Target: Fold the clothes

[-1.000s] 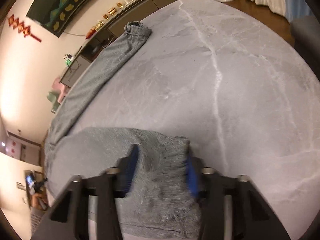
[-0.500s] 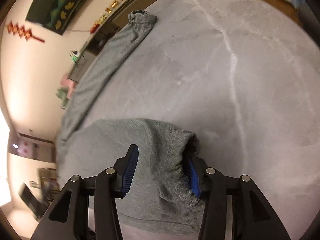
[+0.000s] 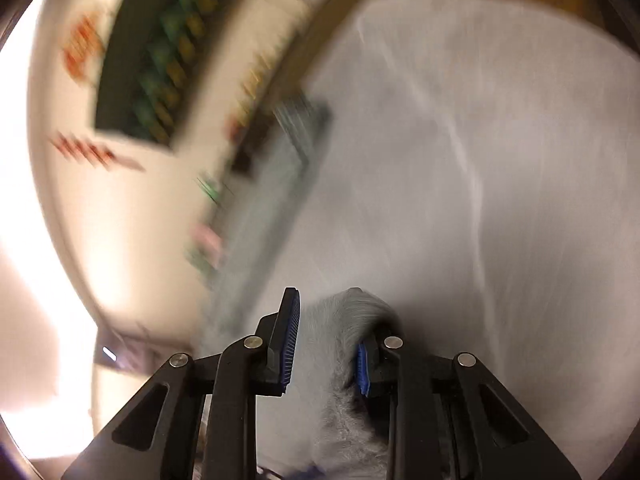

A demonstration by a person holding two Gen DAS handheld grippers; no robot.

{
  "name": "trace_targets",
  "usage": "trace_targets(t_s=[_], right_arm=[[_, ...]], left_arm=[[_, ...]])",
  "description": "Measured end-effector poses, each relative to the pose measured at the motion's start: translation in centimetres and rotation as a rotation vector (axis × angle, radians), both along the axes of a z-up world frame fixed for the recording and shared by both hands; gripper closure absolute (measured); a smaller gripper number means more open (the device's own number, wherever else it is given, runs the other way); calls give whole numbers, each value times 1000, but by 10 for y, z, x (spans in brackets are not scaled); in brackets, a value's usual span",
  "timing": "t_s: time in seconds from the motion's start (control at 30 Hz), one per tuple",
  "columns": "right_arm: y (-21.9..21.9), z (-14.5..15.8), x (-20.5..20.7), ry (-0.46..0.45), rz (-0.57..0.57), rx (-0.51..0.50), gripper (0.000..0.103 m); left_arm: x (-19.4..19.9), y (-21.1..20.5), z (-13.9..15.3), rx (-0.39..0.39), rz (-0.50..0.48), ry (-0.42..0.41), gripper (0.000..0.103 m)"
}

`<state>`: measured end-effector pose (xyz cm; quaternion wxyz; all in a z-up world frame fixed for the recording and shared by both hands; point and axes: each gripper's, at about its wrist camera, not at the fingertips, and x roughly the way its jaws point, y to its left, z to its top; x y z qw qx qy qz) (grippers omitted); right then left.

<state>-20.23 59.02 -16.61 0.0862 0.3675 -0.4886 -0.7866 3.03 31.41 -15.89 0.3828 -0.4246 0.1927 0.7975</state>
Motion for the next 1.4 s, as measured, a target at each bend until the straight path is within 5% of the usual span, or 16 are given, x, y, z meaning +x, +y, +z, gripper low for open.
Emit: trace_targets(t_s=[0.1,0.23,0.3,0.37,0.43,0.53,0.63,0.7,0.73,0.83,0.93,1.0,1.17,1.23,1.3,1.4], right_arm=[[1,-3,2,-45,-7,104,75],[-8,20,10,-84,-11,402,50],[-6,34,22,-132,-62,542,51],[5,57,55,-64,-169,527,51],[-1,67,80,21,-136,435,51],[-51,51,80,14,140,401,61],[-92,32,77,-53,352,515,65],[-90,11,77,-178,369,549,71],[-80,7,82,-217,332,572,86],[-46,15,96,-178,230,425,80],[-21,27,105,-85,122,288,57],[-5,25,108,-80,40,204,53],[10,19,104,-130,-48,130,52],[8,19,104,-144,-39,129,52],[11,17,108,-156,-55,120,52],[17,14,113,-143,-88,66,52]], left_arm=[[-2,-1,-4,2,-3,7,46],[-10,-10,11,48,-4,-29,46],[-14,-25,27,113,10,-41,46],[-26,-38,47,171,41,-20,46],[-47,-38,56,172,103,-8,46],[-92,-45,53,142,232,-17,46],[-139,-54,31,43,364,-56,47],[-159,-59,11,-48,391,-89,46],[-160,-60,8,-68,387,-59,46],[-161,-61,7,-74,369,-76,46],[-140,-45,28,30,289,-50,44],[-108,-13,35,51,139,-5,36],[-35,73,19,-52,-232,190,31],[-38,97,-4,-102,-255,206,31],[-52,111,-22,-120,-236,190,41],[-81,113,-20,-57,-210,95,91]])
